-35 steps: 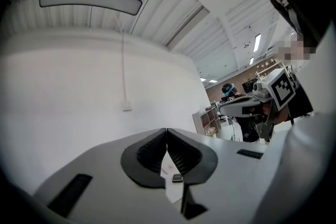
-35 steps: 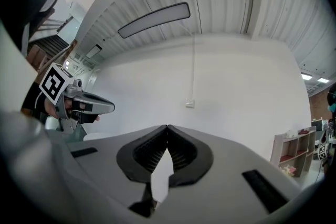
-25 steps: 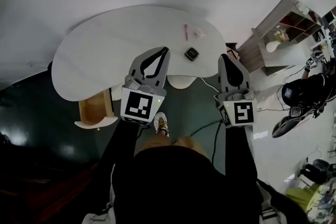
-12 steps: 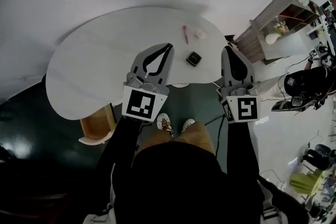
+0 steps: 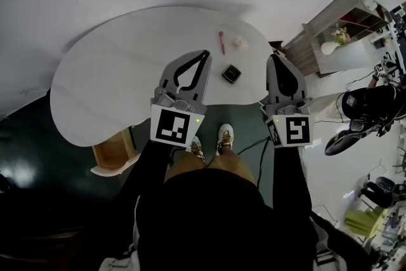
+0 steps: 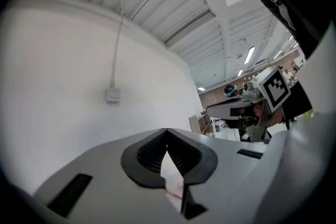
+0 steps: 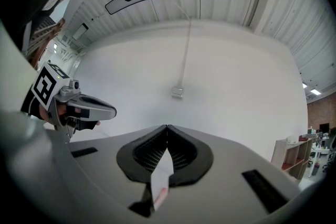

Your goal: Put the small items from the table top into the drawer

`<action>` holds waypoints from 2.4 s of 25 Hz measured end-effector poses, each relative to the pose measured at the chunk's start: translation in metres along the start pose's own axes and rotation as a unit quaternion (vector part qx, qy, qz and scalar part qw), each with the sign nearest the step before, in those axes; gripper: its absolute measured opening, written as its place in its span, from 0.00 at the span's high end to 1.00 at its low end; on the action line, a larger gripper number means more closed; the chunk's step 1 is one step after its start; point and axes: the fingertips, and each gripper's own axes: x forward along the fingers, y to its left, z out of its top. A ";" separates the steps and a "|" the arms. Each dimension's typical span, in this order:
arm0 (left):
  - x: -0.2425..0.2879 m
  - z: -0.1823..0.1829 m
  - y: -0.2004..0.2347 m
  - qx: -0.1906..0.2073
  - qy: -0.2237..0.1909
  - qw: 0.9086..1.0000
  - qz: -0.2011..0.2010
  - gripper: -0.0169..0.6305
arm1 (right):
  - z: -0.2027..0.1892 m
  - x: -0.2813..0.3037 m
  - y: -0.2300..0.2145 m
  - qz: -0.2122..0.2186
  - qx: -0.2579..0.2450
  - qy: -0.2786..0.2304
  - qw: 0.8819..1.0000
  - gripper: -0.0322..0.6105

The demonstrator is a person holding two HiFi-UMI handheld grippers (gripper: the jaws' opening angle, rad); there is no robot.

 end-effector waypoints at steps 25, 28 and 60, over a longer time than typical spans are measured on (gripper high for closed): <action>0.097 -0.299 -0.143 -0.067 0.394 0.911 -0.100 0.45 | -0.076 0.006 -0.096 0.019 0.037 0.042 0.998 0.91; 0.095 -0.326 -0.145 -0.065 0.428 0.897 -0.088 0.43 | -0.085 0.007 -0.098 0.030 0.041 0.048 0.998 0.91; 0.106 -0.158 -0.066 -0.071 0.254 0.965 0.002 0.45 | -0.069 0.049 -0.082 0.136 0.075 -0.018 0.988 0.91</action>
